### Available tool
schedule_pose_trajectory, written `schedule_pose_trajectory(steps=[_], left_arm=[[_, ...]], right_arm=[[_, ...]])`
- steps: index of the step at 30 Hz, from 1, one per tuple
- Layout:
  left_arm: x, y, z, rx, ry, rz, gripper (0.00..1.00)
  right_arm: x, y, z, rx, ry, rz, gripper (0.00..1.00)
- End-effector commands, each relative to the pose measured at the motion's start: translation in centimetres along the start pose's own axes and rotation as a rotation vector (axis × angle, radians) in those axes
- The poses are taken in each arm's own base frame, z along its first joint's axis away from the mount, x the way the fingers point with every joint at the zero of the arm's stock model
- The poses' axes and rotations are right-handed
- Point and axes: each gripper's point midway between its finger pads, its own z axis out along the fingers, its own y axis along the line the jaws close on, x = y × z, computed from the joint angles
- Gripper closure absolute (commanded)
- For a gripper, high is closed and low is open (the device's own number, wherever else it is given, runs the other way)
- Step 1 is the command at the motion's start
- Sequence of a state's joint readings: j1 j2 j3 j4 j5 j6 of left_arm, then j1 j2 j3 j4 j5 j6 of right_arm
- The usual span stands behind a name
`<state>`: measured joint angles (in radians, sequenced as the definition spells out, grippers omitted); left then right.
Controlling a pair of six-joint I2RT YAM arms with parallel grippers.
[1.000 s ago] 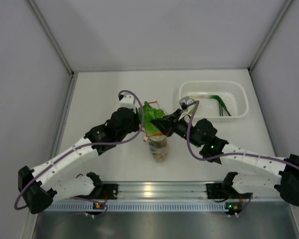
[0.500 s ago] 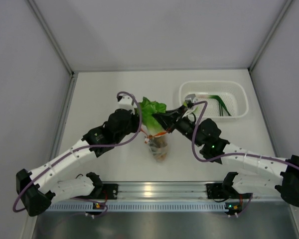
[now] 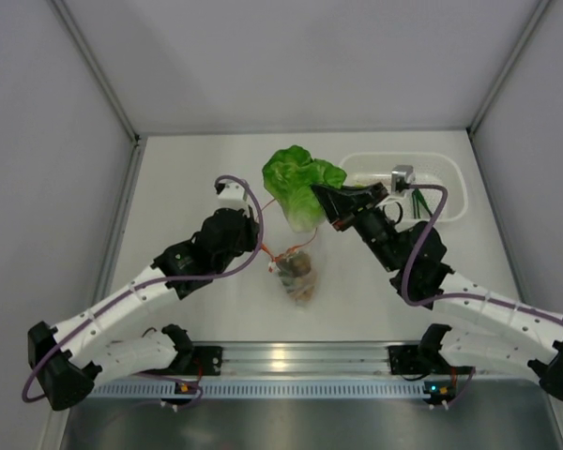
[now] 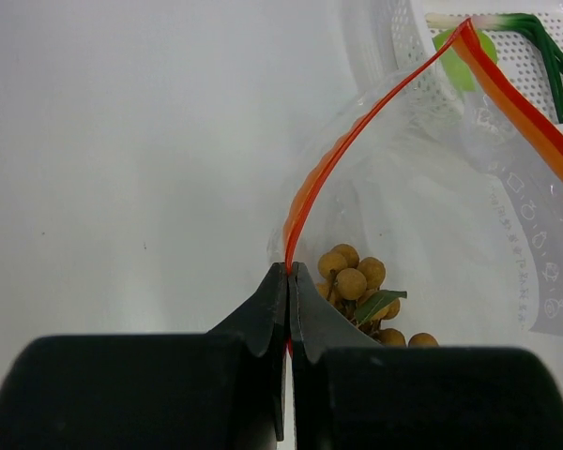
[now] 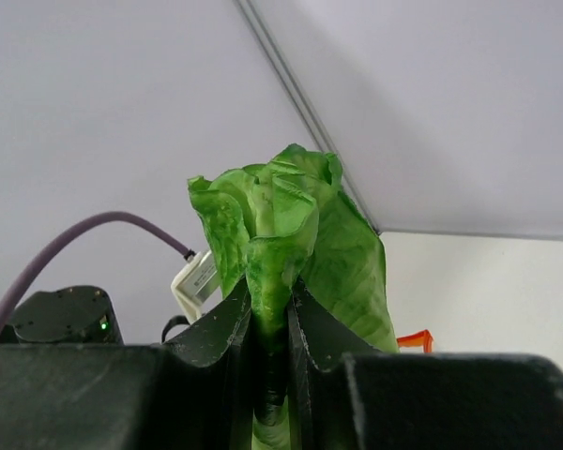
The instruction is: Open the zip-top bag and remove the fake food
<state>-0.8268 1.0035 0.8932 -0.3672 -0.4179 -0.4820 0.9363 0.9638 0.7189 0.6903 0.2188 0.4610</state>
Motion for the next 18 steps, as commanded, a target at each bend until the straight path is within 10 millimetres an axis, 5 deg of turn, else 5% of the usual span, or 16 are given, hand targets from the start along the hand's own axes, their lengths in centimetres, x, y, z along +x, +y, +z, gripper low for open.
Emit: schedule_pose_trajectory(steps=[1, 9, 18], left_arm=[[-1.1, 0.2, -0.4, -0.009, -0.05, -0.034, 1.0], [-0.9, 0.7, -0.3, -0.043, -0.043, -0.033, 1.0], [-2.6, -0.5, -0.9, 0.001, -0.065, -0.048, 1.0]], right_arm=[[-7.0, 1.4, 0.3, -0.036, -0.206, 0.079, 1.0], [-10.9, -2.0, 1.8, 0.077, -0.171, 0.07, 1.0], [-13.3, -12.0, 0.5, 0.342, -0.139, -0.031, 1.0]])
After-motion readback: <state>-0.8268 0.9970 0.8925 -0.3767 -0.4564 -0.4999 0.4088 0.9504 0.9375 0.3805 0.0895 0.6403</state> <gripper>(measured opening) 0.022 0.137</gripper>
